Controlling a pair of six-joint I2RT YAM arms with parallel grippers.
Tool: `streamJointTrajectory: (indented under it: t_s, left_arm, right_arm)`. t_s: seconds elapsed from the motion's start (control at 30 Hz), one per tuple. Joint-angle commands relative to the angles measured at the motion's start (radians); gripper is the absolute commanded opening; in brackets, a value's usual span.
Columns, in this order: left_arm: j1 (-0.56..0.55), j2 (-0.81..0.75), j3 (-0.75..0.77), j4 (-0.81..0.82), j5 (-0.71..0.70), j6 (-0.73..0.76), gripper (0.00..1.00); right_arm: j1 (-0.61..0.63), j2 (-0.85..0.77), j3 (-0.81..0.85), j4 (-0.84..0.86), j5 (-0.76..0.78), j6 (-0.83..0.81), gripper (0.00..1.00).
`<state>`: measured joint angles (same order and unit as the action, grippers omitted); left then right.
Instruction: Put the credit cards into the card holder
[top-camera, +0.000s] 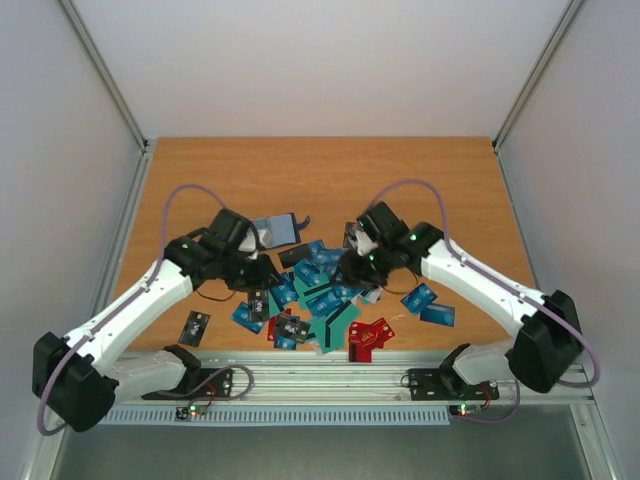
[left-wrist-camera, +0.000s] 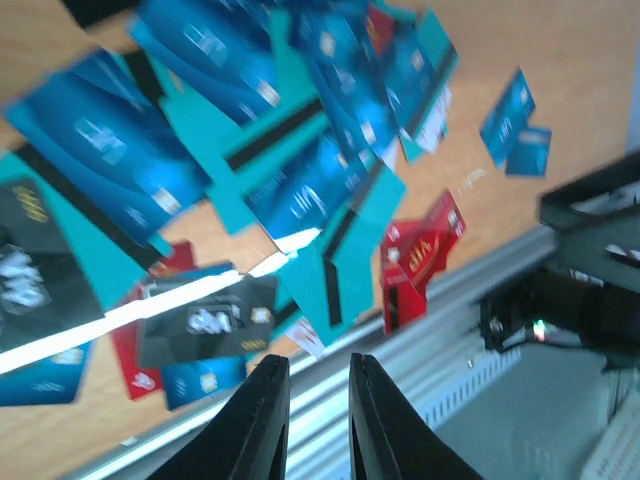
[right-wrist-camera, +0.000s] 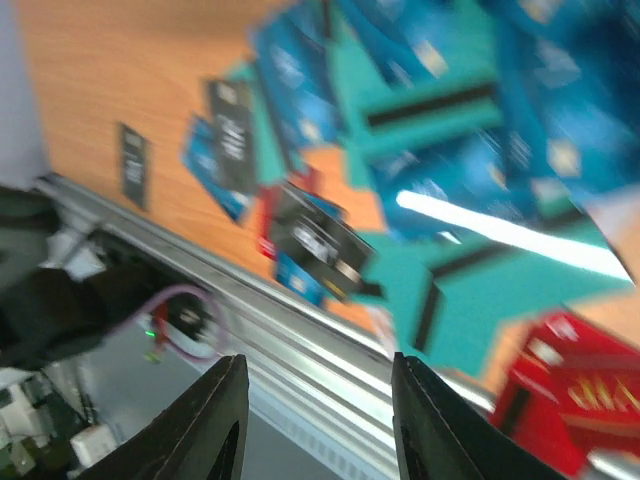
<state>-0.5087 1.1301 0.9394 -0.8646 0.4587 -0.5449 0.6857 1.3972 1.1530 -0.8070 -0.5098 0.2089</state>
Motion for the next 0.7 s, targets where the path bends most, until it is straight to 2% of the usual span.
streamJointTrajectory:
  t_s: [0.0,0.1,0.27,0.53,0.67]
  left_arm:
    - [-0.154,0.003,-0.019,0.079,-0.025,-0.138,0.2]
    - [-0.247,0.082,0.001,0.145,-0.033,-0.192,0.2]
    - [-0.364,0.283,0.067,0.282,0.007,-0.201,0.19]
    - [-0.451,0.605,0.241,0.37,0.109,-0.141,0.17]
    - [-0.466,0.706,0.279,0.394,0.141,-0.133,0.17]
  right_arm:
    - [-0.009,-0.155,-0.18,-0.036,0.06,0.115,0.41]
    - [-0.017,-0.26,-0.258,-0.112,0.073,0.13,0.41]
    - [-0.04,-0.354,-0.365,-0.181,0.069,0.138,0.41]
    - [-0.064,-0.428,-0.555,-0.115,0.029,0.19,0.42]
    - [-0.065,-0.466,-0.662,0.016,-0.011,0.261,0.44]
